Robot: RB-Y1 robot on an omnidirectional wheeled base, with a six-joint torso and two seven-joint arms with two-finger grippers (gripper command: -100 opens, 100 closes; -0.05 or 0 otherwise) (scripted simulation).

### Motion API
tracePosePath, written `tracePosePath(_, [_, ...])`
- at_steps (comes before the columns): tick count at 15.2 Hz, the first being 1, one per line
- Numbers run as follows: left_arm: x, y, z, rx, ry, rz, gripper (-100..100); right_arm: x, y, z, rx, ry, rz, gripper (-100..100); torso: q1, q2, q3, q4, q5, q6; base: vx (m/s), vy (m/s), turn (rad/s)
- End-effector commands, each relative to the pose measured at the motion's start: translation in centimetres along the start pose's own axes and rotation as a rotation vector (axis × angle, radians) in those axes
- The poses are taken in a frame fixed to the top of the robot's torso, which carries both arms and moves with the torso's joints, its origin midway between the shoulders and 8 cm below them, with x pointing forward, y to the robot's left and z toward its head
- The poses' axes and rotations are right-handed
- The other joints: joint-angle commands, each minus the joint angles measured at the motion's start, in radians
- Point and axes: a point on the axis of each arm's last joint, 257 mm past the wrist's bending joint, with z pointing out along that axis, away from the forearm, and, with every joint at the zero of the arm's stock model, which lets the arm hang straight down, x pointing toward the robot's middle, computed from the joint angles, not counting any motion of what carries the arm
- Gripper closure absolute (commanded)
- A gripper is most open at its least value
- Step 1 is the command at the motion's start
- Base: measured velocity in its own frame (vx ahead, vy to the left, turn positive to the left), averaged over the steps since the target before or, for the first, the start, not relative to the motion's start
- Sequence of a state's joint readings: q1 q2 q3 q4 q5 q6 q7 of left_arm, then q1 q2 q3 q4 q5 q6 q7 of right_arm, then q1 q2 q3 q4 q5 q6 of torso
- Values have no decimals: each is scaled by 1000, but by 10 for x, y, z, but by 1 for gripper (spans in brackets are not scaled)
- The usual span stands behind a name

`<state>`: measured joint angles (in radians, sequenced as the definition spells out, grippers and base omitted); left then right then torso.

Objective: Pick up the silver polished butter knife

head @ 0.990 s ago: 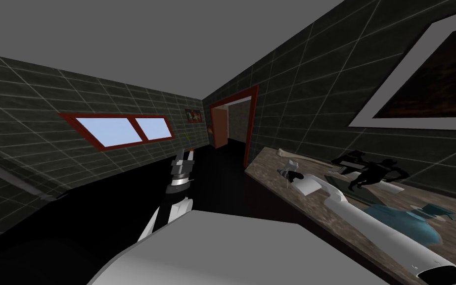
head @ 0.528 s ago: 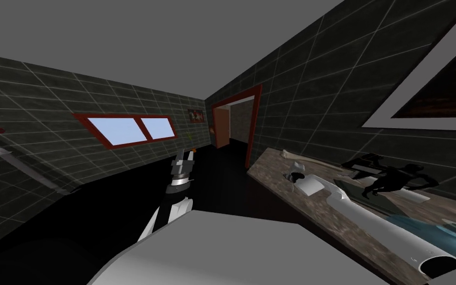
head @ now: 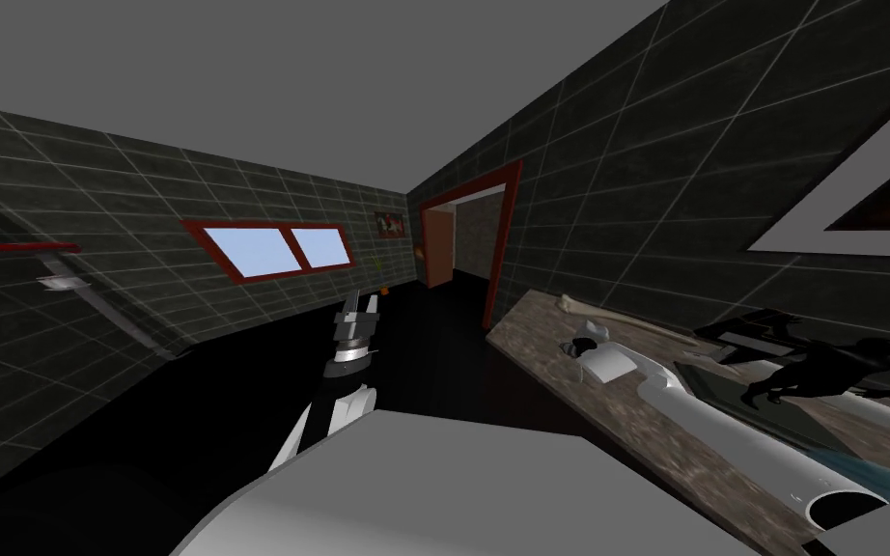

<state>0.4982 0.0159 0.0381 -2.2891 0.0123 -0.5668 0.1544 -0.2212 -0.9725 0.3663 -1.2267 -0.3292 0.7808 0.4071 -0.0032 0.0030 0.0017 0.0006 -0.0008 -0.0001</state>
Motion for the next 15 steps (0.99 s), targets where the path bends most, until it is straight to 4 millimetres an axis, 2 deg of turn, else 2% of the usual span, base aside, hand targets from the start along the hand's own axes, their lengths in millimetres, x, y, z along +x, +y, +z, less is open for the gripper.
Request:
tracePosePath(1, [0,0,0,0,0,0,0,2,-7,5,12,-1,13,-100,0,0,0,0,0,0,-28,-52,148])
tracePosePath(3, [0,0,0,0,0,0,0,2,-6,5,12,0,12,-100,-1,0,0,0,0,0,-22,-40,75])
tracePosePath(4, [0,0,0,0,0,0,0,2,-6,5,12,-1,13,100,0,0,0,0,0,1,-6,-12,2])
tracePosePath(8, [0,0,0,0,0,0,0,2,-12,6,26,2,13,100,2,-2,0,1,-1,-3,-3,-5,-17])
tracePosePath(9, [0,0,0,0,0,0,0,1,-2,2,4,0,4,100,1,-1,0,1,-2,-3,13,22,-95])
tracePosePath(11, [0,0,0,0,0,0,0,0,4,-4,-9,0,-9,100,3,-2,0,1,-2,-3,34,51,-157])
tracePosePath(14, [0,0,0,0,0,0,0,-1,12,-11,-26,2,-28,100,6,-3,-1,1,-1,-3,36,57,-129])
tracePosePath(15, [0,0,0,0,0,0,0,-2,8,-7,-19,0,-19,100,6,-3,-1,1,-1,-2,21,30,-52])
